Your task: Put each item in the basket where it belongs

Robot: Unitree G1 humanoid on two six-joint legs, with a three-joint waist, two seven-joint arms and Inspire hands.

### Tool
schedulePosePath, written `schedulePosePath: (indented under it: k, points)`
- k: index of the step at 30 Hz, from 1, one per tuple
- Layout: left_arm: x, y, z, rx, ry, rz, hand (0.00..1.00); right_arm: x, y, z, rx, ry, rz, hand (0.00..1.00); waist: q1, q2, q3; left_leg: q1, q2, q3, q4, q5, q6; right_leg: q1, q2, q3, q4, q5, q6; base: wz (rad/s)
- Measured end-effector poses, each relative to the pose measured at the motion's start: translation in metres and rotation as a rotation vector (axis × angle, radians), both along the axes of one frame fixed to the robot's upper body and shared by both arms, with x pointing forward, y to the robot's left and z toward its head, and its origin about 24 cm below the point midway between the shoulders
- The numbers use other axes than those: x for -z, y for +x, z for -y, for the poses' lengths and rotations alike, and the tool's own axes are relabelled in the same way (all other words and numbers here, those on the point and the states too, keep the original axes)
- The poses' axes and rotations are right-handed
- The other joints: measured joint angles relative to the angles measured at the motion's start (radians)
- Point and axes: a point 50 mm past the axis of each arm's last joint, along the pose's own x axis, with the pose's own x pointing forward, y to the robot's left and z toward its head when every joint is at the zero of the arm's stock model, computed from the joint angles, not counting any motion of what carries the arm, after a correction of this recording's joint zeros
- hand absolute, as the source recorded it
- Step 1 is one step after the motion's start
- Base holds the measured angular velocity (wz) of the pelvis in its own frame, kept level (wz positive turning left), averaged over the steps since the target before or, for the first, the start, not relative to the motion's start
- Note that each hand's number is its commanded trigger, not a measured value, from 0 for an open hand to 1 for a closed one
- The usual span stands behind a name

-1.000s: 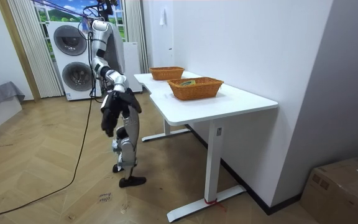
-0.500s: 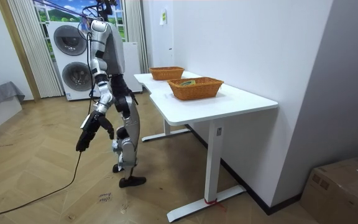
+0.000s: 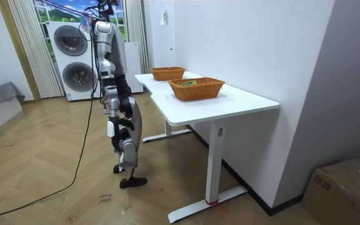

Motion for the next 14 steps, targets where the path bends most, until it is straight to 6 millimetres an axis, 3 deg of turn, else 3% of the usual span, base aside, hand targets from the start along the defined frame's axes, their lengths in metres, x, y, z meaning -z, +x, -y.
schedulePosePath:
  k: [6, 14]
  points:
    - [0.001, 0.002, 0.002, -0.006, 0.011, -0.017, 0.0, 0.003, 0.027, -0.008, -0.292, 0.081, 0.035, 0.0, 0.023, 0.0, 0.0014, 0.001, 0.003, -0.003, 0.002, -0.002, -0.001, 0.019, 0.004, -0.005, -0.015, 0.005, 0.0, 0.03]
    - [0.005, 0.005, 0.015, -0.004, 0.003, -0.027, 0.0, 0.003, 0.031, -0.008, -0.414, 0.098, 0.033, 0.0, 0.049, -0.003, 0.008, 0.013, 0.006, -0.004, -0.011, -0.003, -0.003, 0.027, 0.007, -0.003, -0.016, 0.005, 0.0, 0.01]
